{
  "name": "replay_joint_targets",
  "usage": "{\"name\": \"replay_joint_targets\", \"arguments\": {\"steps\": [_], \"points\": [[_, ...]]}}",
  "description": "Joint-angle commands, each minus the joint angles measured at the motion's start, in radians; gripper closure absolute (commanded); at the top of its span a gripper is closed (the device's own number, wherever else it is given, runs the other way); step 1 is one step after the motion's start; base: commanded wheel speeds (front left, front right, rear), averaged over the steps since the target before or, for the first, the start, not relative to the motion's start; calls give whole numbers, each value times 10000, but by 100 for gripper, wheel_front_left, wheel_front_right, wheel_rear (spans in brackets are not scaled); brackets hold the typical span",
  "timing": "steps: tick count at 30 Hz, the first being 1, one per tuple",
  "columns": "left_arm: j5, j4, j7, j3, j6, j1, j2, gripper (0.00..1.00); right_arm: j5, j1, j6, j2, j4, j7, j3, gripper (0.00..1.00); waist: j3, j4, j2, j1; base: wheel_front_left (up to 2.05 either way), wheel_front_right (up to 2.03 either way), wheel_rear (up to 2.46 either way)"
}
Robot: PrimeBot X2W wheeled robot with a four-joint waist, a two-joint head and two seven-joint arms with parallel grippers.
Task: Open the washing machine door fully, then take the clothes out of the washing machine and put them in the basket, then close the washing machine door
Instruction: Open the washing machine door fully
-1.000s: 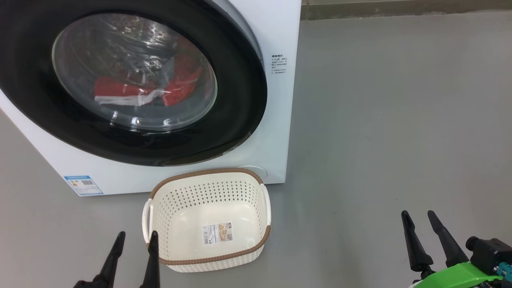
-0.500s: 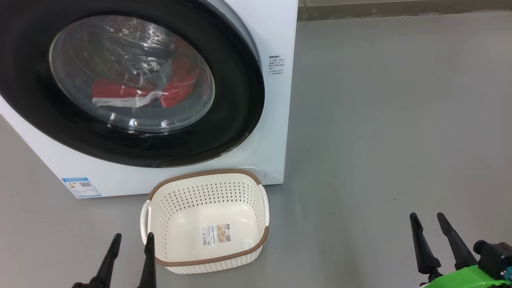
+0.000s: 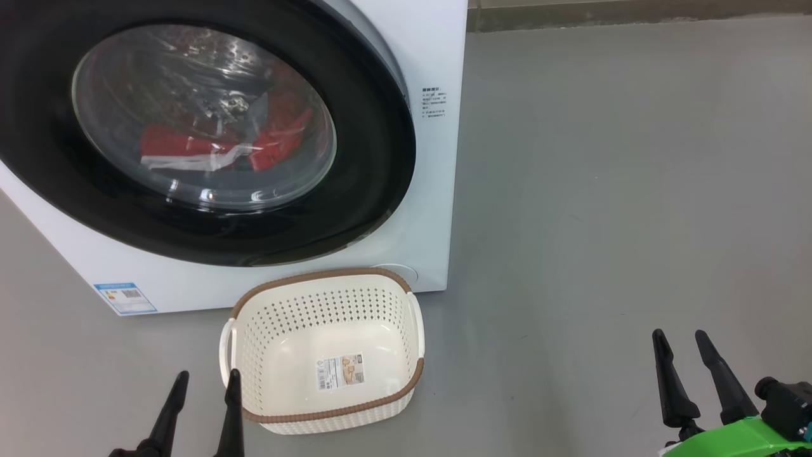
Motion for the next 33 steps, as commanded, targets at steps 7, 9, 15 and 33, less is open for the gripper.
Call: {"name": "replay_joint_targets", "arguments": {"steps": [7, 9, 15, 33], "points": [[-72, -242, -122, 219, -37, -196, 81, 0, 893, -951, 75, -5, -576, -136, 460, 100, 118, 53, 0, 0, 0, 0, 0], [-109, -267, -122, 147, -7, -240, 81, 0, 1206, -1295, 75, 9, -622, -136, 585, 100, 179, 91, 0, 0, 0, 0, 0], [-241, -349, -122, -31, 87, -411, 81, 0, 2110, -2567, 75, -100, -530, -136, 979, 100, 410, 295, 0, 0, 0, 0, 0], [-575, -308, -122, -971, 174, -1634, 81, 0, 4716, -6795, 75, -1109, 780, -136, 2625, 100, 2053, 1481, 0, 0, 0, 0, 0]]}}
